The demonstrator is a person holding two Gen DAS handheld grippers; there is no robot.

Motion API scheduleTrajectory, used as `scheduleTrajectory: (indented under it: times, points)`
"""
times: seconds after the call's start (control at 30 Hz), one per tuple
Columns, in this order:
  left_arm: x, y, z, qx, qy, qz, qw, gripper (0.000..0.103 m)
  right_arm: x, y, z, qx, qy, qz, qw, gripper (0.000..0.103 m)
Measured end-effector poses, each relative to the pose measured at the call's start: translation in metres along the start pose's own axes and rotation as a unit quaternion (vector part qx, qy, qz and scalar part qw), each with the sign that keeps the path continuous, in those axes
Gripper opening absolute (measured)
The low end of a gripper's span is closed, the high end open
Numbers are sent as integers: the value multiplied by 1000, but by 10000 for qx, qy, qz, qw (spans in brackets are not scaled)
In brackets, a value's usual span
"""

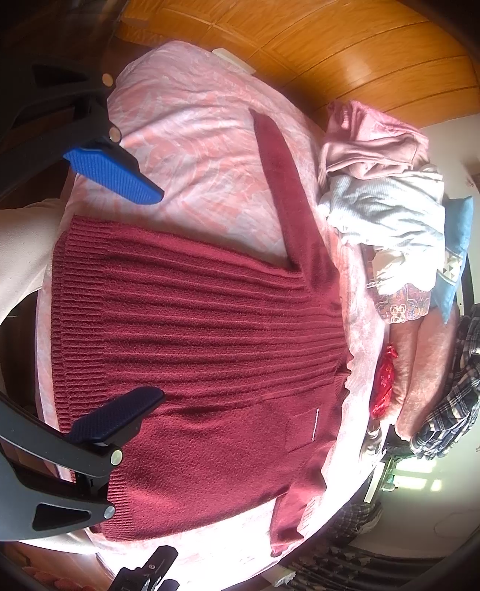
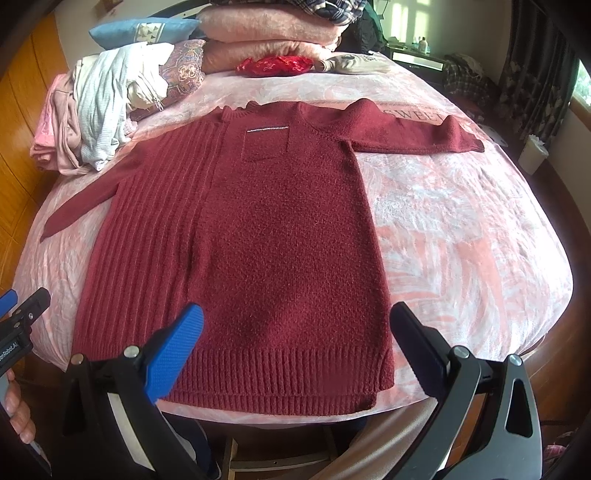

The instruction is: Fold small clothes

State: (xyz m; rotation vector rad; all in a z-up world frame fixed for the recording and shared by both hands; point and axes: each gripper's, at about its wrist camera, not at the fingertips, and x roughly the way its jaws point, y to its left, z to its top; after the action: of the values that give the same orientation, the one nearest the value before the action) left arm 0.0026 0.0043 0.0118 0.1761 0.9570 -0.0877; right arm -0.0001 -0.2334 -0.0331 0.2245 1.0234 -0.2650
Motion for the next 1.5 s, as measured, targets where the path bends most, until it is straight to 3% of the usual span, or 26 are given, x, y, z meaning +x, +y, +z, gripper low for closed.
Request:
scheduleTrajectory:
  times: [1.5]
  points:
    - [-1, 3, 3, -29, 12, 5, 10000, 99, 5, 0, 2, 4, 56, -20, 10000, 100]
